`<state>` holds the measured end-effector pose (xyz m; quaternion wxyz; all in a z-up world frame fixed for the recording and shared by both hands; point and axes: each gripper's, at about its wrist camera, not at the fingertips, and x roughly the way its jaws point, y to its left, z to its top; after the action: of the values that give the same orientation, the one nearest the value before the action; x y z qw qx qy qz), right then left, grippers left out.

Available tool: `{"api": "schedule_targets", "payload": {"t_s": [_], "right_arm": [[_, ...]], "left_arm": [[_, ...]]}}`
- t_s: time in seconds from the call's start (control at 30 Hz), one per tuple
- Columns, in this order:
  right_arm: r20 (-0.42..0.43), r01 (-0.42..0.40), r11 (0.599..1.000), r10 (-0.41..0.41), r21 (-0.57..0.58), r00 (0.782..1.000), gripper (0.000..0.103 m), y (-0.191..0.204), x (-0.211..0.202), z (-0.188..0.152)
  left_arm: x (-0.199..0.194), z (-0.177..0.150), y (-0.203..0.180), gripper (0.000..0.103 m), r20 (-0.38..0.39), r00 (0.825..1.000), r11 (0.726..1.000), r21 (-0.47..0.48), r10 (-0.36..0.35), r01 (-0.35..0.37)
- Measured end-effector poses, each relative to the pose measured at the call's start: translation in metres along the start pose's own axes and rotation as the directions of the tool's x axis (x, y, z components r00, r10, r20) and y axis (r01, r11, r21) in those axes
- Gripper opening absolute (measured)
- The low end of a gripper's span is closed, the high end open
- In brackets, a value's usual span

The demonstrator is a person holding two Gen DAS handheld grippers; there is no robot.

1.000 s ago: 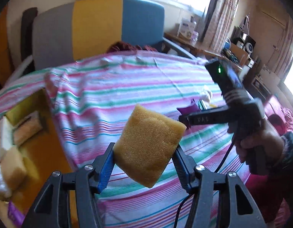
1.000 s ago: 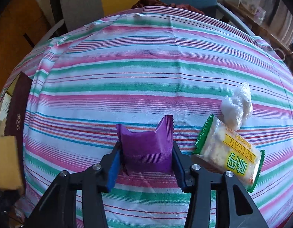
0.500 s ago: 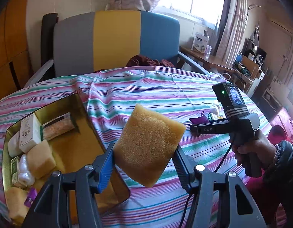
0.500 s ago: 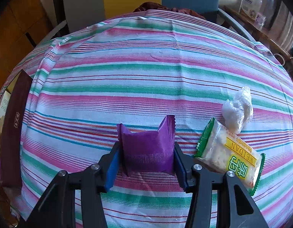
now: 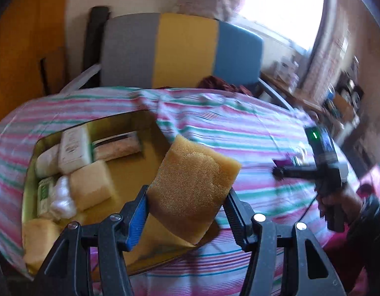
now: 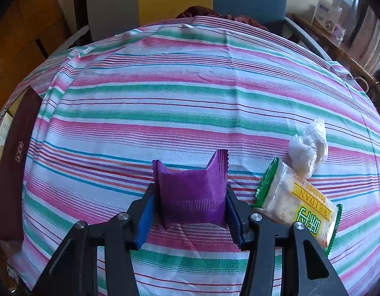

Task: Organize objects
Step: 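Lower the yellow sponge into the gold tray and open the left tool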

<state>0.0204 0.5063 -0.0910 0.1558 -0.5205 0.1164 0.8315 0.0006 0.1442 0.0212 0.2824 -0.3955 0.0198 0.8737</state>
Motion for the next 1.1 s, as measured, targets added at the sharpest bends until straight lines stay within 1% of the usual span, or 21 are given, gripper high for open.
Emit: {"api": "schedule_targets", "payload": {"t_s": [0.13, 0.2, 0.23, 0.3, 0.4, 0.47, 0.6, 0.7, 0.77, 0.8, 0.93, 1.0, 1.1], "right_arm": [[0.001, 0.004, 1.000, -0.004, -0.002, 1.000, 0.053, 0.001, 0.001, 0.001], [0.000, 0.007, 1.000, -0.007, -0.004, 1.000, 0.053, 0.002, 0.001, 0.001], [0.000, 0.008, 1.000, -0.008, -0.005, 1.000, 0.053, 0.001, 0.001, 0.001], [0.000, 0.008, 1.000, -0.008, -0.005, 1.000, 0.053, 0.001, 0.001, 0.001], [0.001, 0.011, 1.000, -0.011, -0.008, 1.000, 0.053, 0.001, 0.000, 0.000], [0.001, 0.012, 1.000, -0.012, -0.008, 1.000, 0.053, 0.001, 0.001, 0.000], [0.002, 0.014, 1.000, -0.014, -0.009, 1.000, 0.053, 0.002, 0.000, 0.000], [0.003, 0.016, 1.000, -0.016, -0.011, 1.000, 0.054, 0.003, 0.000, -0.001], [0.005, 0.019, 1.000, -0.019, -0.012, 1.000, 0.054, 0.003, 0.000, -0.001], [0.006, 0.021, 1.000, -0.021, -0.012, 1.000, 0.054, 0.004, 0.000, -0.002], [0.007, 0.025, 1.000, -0.025, -0.014, 1.000, 0.054, 0.004, 0.000, -0.002], [0.007, 0.027, 1.000, -0.026, -0.014, 1.000, 0.054, 0.005, 0.000, -0.002], [0.000, 0.034, 0.999, -0.034, -0.008, 0.999, 0.054, 0.006, 0.000, 0.000]], "left_arm": [[-0.015, -0.001, 0.052, 0.059, 0.005, 1.000, 0.990, -0.138, 0.026, -0.025], [-0.018, -0.007, 0.071, 0.059, -0.003, 0.998, 0.984, -0.171, 0.057, -0.057], [-0.017, -0.013, 0.080, 0.059, -0.020, 0.997, 0.980, -0.186, 0.073, -0.075], [-0.011, -0.024, 0.090, 0.059, -0.053, 0.996, 0.974, -0.211, 0.076, -0.086], [0.001, -0.032, 0.091, 0.059, -0.092, 0.992, 0.971, -0.218, 0.083, -0.102], [0.013, -0.036, 0.092, 0.060, -0.133, 0.989, 0.968, -0.230, 0.070, -0.099], [0.029, -0.041, 0.092, 0.064, -0.177, 0.975, 0.966, -0.198, 0.134, -0.168], [0.031, -0.042, 0.088, 0.066, -0.166, 0.975, 0.972, -0.156, 0.148, -0.174], [0.033, -0.045, 0.088, 0.067, -0.181, 0.971, 0.976, -0.127, 0.155, -0.180], [0.033, -0.046, 0.089, 0.067, -0.186, 0.971, 0.975, -0.131, 0.153, -0.179], [0.023, -0.044, 0.094, 0.067, -0.161, 0.973, 0.969, -0.162, 0.163, -0.189], [0.015, -0.042, 0.093, 0.068, -0.132, 0.982, 0.972, -0.177, 0.133, -0.155], [0.012, -0.040, 0.090, 0.069, -0.126, 0.986, 0.977, -0.171, 0.110, -0.131]]}}
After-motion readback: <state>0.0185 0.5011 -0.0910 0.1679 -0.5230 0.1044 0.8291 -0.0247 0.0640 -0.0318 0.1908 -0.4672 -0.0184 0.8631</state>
